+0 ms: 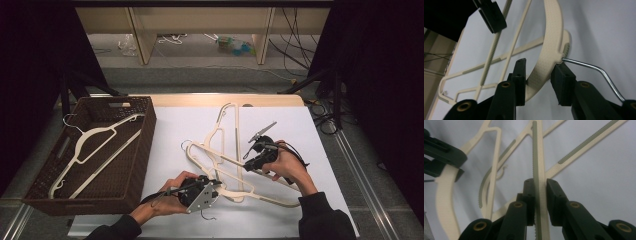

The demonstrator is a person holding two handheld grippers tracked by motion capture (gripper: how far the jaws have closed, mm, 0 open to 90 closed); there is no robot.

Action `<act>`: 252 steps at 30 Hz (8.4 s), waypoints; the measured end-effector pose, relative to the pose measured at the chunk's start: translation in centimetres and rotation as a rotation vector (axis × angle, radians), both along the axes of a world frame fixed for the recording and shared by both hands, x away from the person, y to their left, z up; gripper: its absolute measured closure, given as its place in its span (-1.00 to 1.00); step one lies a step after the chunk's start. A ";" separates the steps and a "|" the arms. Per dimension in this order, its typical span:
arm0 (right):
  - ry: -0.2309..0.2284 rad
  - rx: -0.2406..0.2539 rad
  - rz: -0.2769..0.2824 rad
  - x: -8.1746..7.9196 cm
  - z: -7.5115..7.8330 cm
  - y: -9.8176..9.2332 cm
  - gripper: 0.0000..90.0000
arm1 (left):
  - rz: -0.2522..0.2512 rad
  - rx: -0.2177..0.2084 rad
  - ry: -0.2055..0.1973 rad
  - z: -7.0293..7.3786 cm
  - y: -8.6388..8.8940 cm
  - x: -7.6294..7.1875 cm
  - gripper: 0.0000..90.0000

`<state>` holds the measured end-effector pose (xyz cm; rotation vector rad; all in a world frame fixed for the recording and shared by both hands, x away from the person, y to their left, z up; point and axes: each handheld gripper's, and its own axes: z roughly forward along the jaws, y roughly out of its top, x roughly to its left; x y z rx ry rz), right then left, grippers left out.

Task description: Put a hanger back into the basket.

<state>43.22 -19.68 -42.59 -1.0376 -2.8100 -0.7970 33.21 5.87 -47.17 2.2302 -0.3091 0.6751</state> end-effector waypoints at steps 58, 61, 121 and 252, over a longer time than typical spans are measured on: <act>-0.522 0.314 -0.236 -6.4 12.6 -6.3 -0.23 | 0.471 -0.424 0.358 14.1 6.2 5.7 0.91; -0.502 0.303 -0.229 -7.0 11.7 -6.3 -0.23 | 0.512 -0.443 0.400 14.4 6.8 5.7 0.91; -0.337 0.260 -0.176 -10.7 3.1 -5.5 -0.29 | 0.901 -0.719 0.473 21.6 32.6 3.4 0.91; -0.259 0.099 -0.359 -0.9 -1.4 0.6 -0.64 | 0.699 -0.554 0.606 3.4 10.9 -4.9 -0.64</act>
